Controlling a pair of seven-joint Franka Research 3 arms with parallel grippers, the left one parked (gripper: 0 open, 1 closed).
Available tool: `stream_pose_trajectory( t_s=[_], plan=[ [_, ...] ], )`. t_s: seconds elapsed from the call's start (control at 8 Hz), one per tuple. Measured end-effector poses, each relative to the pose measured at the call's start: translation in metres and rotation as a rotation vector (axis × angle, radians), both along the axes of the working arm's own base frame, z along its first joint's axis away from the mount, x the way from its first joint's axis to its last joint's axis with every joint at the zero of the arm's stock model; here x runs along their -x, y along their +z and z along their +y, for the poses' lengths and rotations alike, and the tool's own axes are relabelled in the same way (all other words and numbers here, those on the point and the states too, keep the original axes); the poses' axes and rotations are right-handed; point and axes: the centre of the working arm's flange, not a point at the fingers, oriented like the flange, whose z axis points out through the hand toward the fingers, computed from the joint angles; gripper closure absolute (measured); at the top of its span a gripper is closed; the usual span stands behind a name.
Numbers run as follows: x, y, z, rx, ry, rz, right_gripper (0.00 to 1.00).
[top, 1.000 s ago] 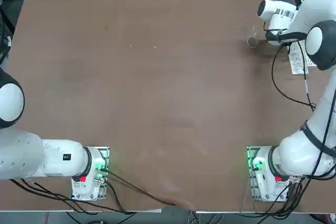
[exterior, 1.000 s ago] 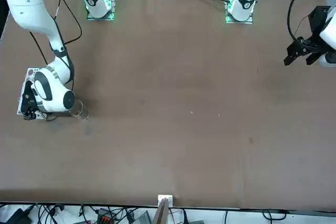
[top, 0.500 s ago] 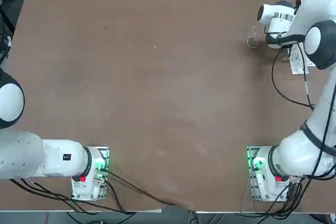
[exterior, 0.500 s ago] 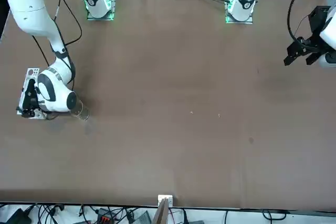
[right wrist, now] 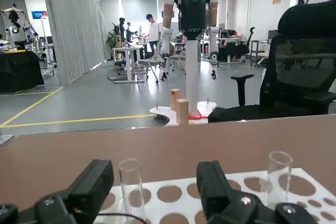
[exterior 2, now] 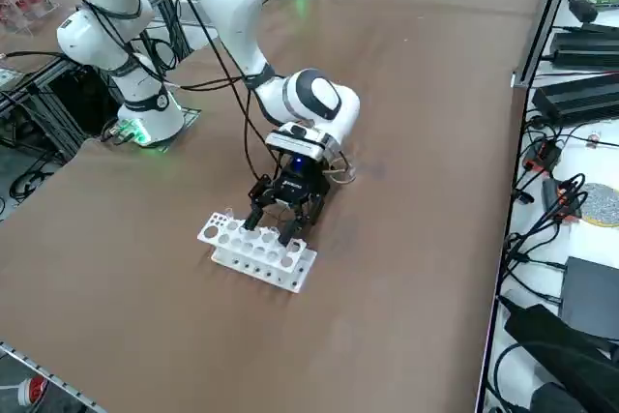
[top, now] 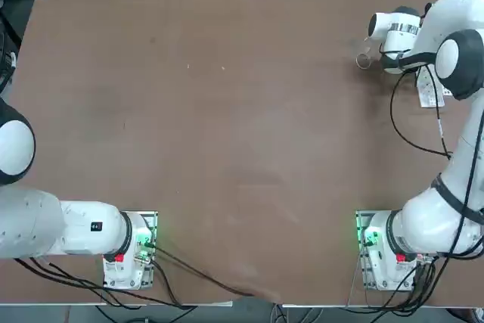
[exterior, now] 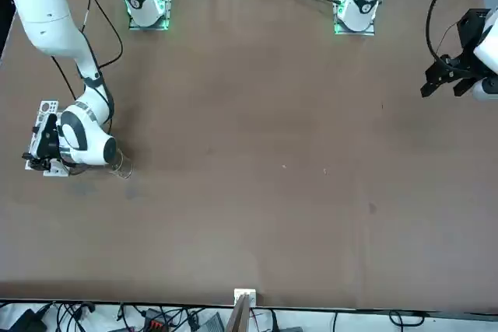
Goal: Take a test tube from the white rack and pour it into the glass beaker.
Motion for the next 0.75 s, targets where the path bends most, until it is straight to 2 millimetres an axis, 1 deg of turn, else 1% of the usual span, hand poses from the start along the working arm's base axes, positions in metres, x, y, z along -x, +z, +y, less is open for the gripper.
stream_pose_trajectory(
  t_s=[0.12, 0.38, 0.5, 0.62, 0.75],
  plan=[
    [-0.0002, -0.0017, -0.0001, 0.006, 0.008, 0.000, 0.05],
    [-0.0008, -0.0016, -0.0002, 0.010, 0.014, 0.000, 0.11],
    [-0.0008, -0.0018, -0.0002, 0.011, 0.014, 0.000, 0.18],
    [-0.0006, -0.0026, -0.0001, 0.011, 0.014, 0.000, 0.34],
    [0.0000, -0.0048, 0.0002, 0.010, 0.015, 0.003, 0.35]
  ],
)
